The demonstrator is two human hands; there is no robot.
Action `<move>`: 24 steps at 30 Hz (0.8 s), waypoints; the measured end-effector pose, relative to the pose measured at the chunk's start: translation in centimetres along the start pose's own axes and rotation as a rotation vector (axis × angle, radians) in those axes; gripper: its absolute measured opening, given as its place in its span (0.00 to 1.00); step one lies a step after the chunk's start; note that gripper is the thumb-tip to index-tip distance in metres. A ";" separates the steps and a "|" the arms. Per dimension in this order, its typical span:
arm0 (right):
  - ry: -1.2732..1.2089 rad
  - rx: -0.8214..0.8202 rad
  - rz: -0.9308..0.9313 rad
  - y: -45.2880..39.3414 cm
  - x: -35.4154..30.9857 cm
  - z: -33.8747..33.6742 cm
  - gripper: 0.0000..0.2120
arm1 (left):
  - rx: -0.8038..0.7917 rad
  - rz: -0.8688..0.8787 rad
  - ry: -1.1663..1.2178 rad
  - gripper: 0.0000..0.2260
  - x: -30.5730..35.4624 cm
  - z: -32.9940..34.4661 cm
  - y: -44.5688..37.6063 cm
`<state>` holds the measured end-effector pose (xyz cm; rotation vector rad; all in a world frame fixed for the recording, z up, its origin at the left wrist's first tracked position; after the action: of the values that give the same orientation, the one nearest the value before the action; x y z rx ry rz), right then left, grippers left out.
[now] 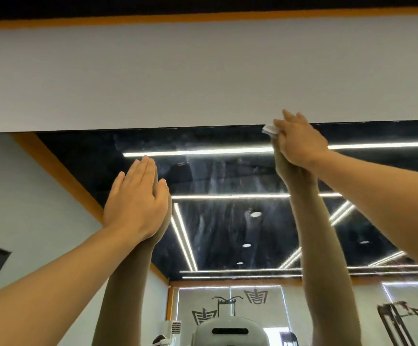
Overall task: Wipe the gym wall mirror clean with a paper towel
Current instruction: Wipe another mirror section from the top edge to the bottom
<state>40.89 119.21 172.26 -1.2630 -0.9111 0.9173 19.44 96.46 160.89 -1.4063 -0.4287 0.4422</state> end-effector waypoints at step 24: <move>-0.050 -0.123 -0.346 2.1 -7.2 2.9 0.22 | 0.055 -0.145 -0.093 0.40 3.2 1.9 1.8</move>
<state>35.40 113.73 170.02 -1.1427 -1.1967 0.6288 21.09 99.95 159.44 -1.2951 -0.5862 0.3994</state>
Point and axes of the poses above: each hand's wrist, its own y-axis away from the middle knuckle, its own z-axis out of the palm, x = y × z, the point moved 10 cm from there along -y, towards the middle knuckle, and after that the axes turned 3 degrees about x, right-handed, at the moved point
